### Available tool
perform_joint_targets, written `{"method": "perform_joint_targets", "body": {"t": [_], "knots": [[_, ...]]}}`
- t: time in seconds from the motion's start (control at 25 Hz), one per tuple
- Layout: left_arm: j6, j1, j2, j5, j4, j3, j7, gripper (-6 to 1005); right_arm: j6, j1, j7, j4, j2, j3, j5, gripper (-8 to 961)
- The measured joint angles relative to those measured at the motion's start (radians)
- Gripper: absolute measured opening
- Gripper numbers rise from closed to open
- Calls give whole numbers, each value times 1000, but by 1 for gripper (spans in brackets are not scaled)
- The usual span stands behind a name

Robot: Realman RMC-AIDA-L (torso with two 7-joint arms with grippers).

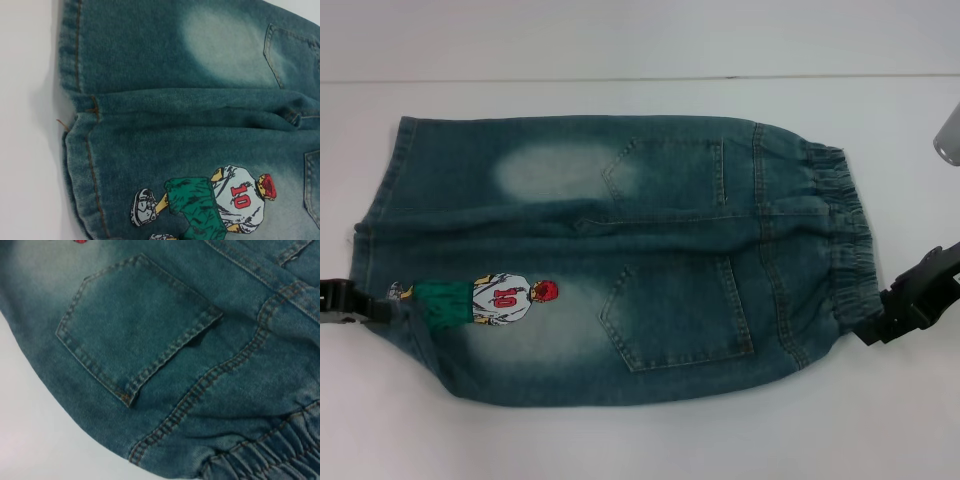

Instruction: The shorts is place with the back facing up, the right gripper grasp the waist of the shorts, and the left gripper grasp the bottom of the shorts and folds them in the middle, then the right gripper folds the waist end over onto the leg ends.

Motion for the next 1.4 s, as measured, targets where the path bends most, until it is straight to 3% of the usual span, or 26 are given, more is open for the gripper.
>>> {"method": "perform_joint_targets", "body": {"t": [0.2, 0.76, 0.96, 1.4], "knots": [[-1, -1, 0, 0, -1, 0, 6, 7, 2, 0, -3, 0, 1, -2, 0, 566], [-3, 0, -2, -7, -2, 0, 10, 7, 20, 1, -11, -1, 5, -2, 2, 111], [-13, 1, 3, -20, -2, -1, 11, 7, 28, -2, -21, -1, 10, 3, 4, 44], [-14, -5, 8, -73, 7, -1, 11, 6, 4, -29, -47, -33, 1, 45, 45, 45]]}}
